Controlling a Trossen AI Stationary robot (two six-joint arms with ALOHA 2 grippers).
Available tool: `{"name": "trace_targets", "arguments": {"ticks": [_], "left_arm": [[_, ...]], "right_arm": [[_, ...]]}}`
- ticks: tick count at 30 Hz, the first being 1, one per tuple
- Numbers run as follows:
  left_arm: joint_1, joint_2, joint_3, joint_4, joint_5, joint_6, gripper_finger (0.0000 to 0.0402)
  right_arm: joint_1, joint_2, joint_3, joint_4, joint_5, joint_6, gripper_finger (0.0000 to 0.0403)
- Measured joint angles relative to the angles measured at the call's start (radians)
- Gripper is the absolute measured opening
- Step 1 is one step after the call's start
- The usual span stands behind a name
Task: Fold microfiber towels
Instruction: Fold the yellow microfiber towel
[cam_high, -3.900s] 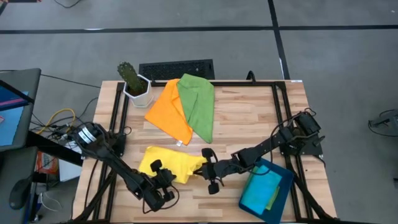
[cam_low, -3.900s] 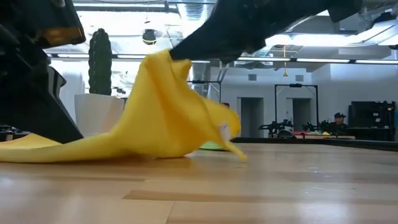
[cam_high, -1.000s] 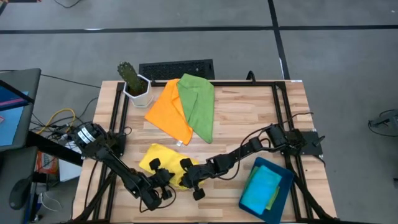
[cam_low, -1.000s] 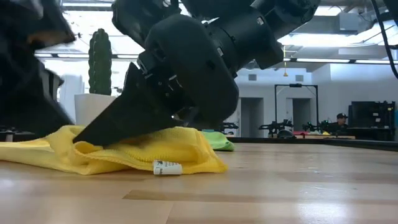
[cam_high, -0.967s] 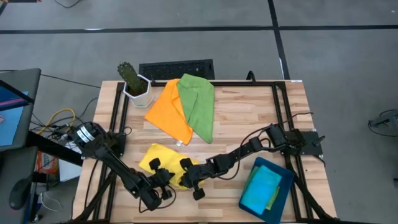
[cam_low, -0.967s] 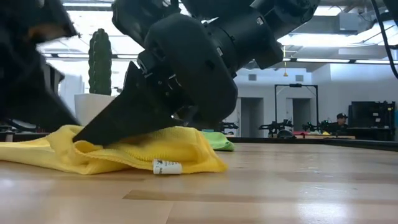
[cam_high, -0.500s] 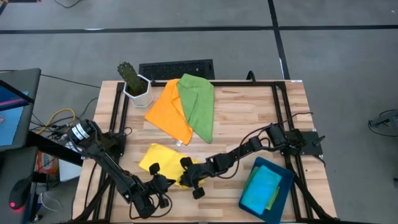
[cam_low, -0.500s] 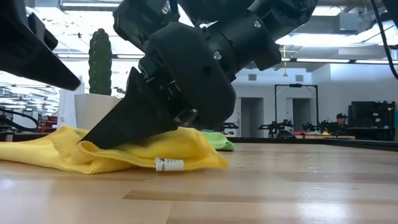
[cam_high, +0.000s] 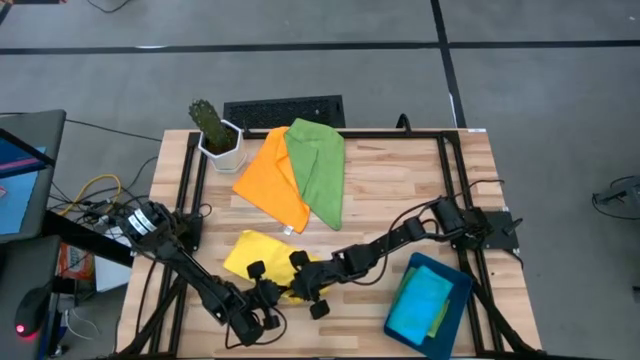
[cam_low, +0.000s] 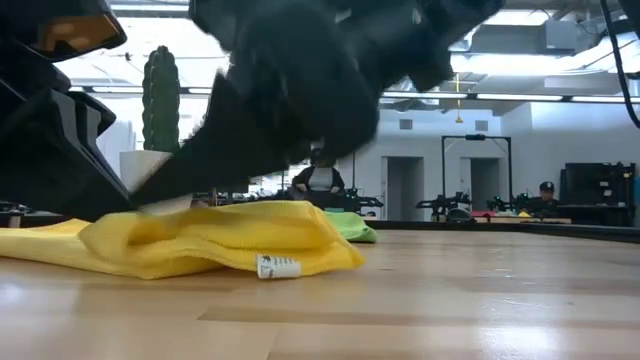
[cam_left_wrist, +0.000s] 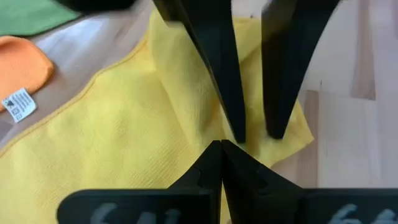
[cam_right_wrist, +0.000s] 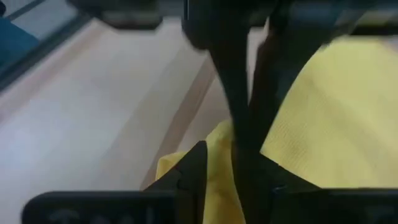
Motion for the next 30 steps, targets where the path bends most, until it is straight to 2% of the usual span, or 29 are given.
{"name": "trace_targets", "arguments": {"ticks": [5,9,12,17,21,30], "left_arm": [[0.0,0.0,0.0,0.0,0.009,-0.016,0.0],[0.0,0.0,0.0,0.0,0.01,-0.017,0.0],[0.0,0.0,0.0,-0.001,0.01,-0.018,0.0],[0.0,0.0,0.0,-0.004,0.009,-0.017,0.0],[0.0,0.0,0.0,-0.005,0.009,-0.018,0.0],[0.0,0.0,0.0,-0.006,0.009,-0.018,0.0]], "right_arm": [[-0.002,-0.088,0.0,-0.116,0.0,0.004,0.0124],[0.009,-0.174,0.001,-0.344,0.013,0.045,0.0137],[0.042,-0.203,-0.012,-0.497,0.086,0.073,0.0142],[0.103,-0.174,-0.052,-0.462,0.141,0.054,0.0144],[0.123,-0.154,-0.071,-0.47,0.245,0.051,0.0143],[0.106,-0.158,-0.072,-0.421,0.264,0.058,0.0136]]}}
